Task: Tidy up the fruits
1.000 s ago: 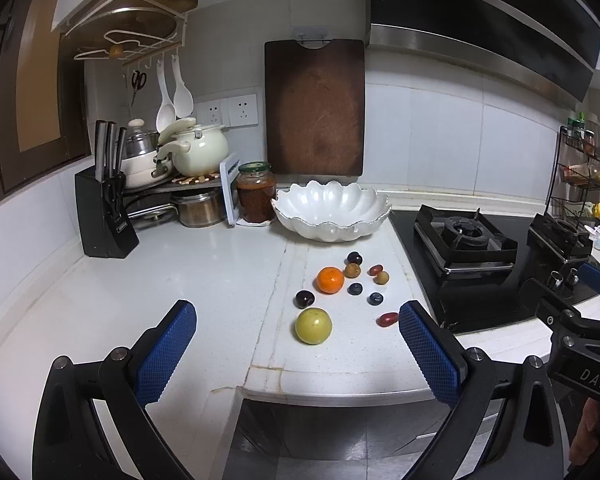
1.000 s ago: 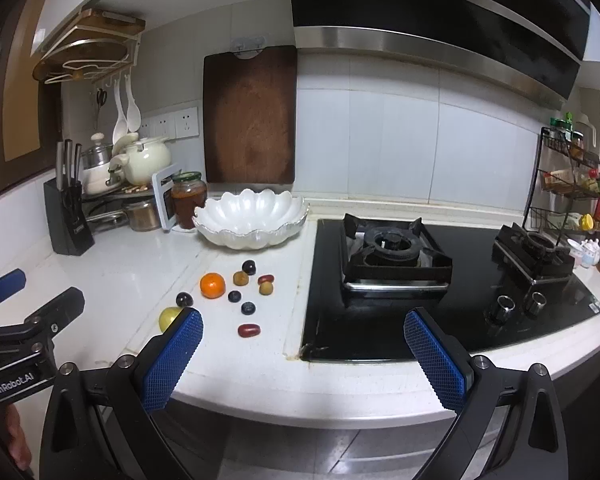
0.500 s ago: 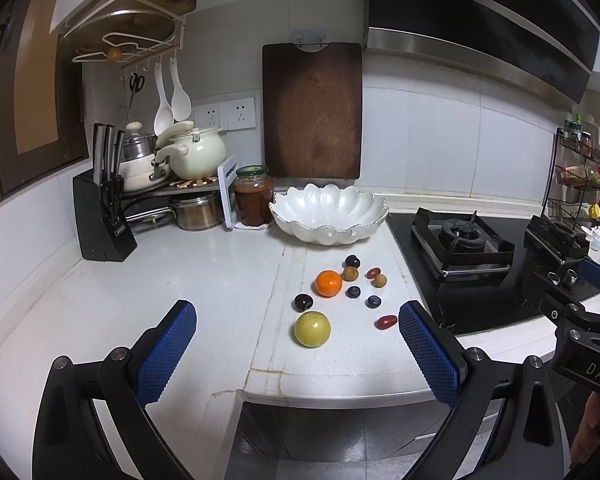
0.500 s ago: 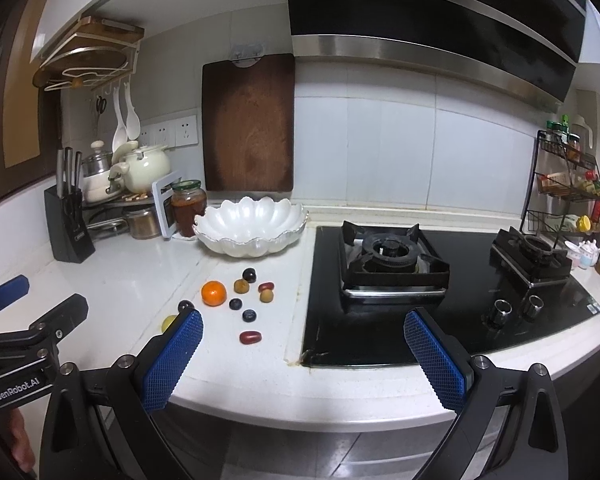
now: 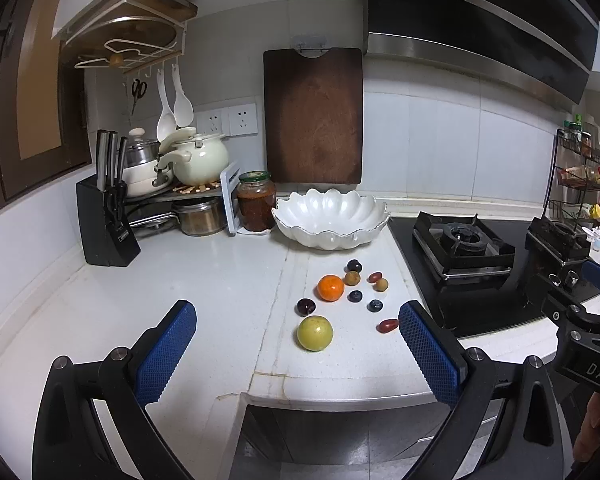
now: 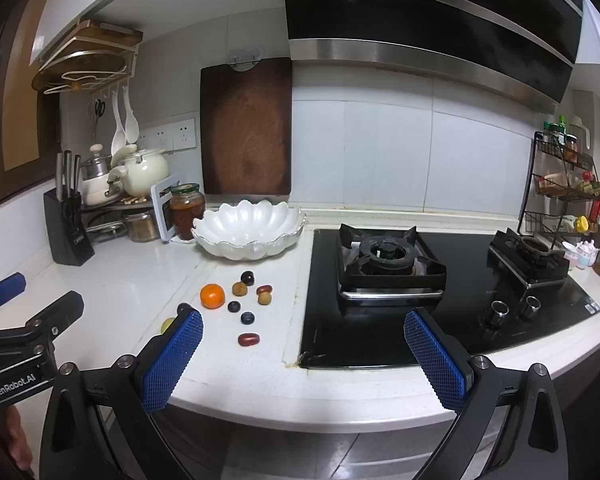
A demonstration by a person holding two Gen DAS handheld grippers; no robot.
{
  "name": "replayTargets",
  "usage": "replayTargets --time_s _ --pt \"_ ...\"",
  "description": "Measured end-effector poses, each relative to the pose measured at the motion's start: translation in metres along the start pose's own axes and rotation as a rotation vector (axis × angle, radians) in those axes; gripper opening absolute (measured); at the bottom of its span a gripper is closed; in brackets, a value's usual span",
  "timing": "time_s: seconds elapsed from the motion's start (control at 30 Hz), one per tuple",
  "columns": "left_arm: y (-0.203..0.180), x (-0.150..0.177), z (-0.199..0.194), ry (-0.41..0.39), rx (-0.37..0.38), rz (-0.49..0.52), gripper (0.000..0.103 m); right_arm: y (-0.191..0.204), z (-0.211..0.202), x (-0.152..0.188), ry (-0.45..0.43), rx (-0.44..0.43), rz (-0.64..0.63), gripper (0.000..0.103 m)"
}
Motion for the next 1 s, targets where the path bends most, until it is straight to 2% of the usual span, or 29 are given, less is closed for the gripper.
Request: replayTargets --time_s 1.0 --pt "-0.005 -0.0022 -0.0053 -0.009 0.0 -0.007 0.103 0.0014 -0.0021 0.0006 -0.003 0.004 0.0 0.102"
Point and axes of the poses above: each gripper's, at about its wrist camera, not at the fingertips, and z roughly the way its jaws point, y to its left, x to its underside, the point moved 1 cm from there along z, roughly the way its jaws point, and after that the axes turned 5 degrees about -z, right-handed, at the moved point
